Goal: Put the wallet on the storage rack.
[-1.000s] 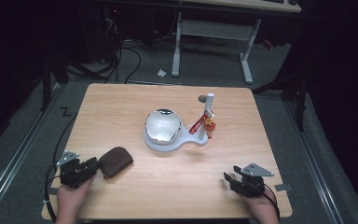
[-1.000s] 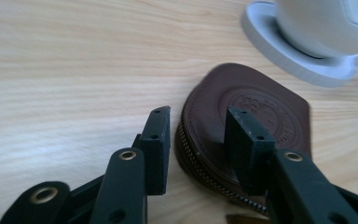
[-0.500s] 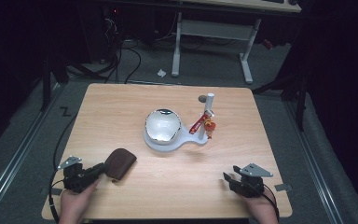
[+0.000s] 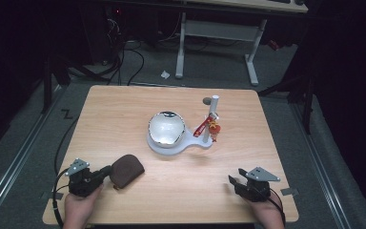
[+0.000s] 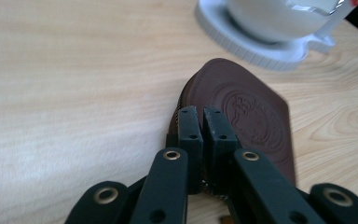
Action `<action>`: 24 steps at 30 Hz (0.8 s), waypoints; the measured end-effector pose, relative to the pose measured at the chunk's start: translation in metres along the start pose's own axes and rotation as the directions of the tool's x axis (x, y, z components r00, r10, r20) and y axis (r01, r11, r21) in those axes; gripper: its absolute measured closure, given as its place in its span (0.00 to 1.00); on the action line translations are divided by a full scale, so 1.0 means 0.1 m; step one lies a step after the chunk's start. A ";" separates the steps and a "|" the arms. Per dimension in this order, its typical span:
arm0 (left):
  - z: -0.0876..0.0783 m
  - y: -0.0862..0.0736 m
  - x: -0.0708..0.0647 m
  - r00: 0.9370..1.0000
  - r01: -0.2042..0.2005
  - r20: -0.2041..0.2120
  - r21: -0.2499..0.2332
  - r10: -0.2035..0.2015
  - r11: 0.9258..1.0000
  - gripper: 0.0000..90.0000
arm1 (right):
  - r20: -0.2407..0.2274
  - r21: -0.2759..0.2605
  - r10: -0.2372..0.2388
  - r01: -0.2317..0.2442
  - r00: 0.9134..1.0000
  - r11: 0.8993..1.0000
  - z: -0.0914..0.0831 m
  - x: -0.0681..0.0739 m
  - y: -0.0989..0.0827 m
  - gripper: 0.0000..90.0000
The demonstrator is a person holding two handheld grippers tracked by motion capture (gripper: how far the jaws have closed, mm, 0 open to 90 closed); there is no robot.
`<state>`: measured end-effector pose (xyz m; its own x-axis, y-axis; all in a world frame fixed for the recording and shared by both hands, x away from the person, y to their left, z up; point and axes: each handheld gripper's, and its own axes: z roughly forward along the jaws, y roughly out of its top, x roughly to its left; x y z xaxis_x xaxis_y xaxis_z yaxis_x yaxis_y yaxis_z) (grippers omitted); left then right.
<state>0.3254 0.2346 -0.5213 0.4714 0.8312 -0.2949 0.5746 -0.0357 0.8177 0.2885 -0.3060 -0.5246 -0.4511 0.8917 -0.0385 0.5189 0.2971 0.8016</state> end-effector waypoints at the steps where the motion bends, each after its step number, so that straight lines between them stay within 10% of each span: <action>1: -0.01 0.01 -0.01 1.000 -0.004 0.003 -0.008 0.004 1.000 0.97 | 0.002 -0.004 -0.004 0.004 1.000 1.000 0.00 0.00 0.00 0.53; 24: -0.19 0.16 -0.24 0.997 -0.079 -0.014 -0.142 0.078 0.987 0.98 | 0.021 -0.019 -0.004 0.005 1.000 1.000 -0.01 0.00 0.01 0.55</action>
<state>0.3106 0.2252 -0.4918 0.5054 0.8334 -0.2239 0.4346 -0.0217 0.9003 0.2880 -0.3067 -0.5231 -0.4384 0.8972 -0.0543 0.5029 0.2949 0.8125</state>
